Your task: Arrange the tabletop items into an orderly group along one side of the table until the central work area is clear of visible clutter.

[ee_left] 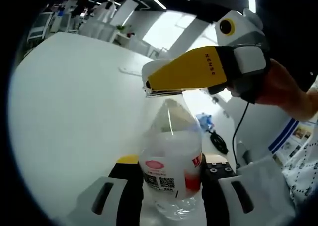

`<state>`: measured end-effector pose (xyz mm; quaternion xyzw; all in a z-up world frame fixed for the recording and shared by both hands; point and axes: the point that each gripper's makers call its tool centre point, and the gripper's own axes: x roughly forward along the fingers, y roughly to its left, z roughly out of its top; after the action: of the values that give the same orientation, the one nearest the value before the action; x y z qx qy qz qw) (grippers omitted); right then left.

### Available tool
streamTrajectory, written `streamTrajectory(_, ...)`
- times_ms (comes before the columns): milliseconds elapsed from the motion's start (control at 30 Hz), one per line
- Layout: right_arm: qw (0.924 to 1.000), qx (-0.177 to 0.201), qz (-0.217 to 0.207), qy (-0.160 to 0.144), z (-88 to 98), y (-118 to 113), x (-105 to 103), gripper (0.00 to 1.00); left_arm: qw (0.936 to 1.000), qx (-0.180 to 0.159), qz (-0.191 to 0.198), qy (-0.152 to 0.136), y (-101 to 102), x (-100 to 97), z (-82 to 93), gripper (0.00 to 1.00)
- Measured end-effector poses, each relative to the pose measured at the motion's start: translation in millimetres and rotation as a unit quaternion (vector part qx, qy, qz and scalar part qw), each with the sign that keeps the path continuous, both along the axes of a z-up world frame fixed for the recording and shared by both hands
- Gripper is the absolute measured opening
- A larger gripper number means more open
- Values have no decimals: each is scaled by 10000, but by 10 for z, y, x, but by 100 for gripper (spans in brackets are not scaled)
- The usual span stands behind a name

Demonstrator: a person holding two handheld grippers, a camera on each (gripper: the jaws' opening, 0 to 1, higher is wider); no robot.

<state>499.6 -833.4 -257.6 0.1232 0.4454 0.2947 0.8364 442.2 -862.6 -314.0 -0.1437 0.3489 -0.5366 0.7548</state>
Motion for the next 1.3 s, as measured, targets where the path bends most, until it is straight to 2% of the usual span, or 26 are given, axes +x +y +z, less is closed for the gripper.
streamTrajectory(533,9998,40,32,-215,120,-26,-49,18,9994,137,-160,-291,7,28,55,39)
streamTrajectory(733,9992,47,27,-407,220,-60,4,18,9987,89,-219,-462,-21,108,142,39)
streamTrajectory(1200,9941,-25,-141,-1079,495,-205,178,18,9930,42,-503,-1067,-146,368,359,39)
streamTrajectory(1300,9913,-24,-193,-1300,557,-246,218,18,9909,12,-567,-1218,-187,429,415,38)
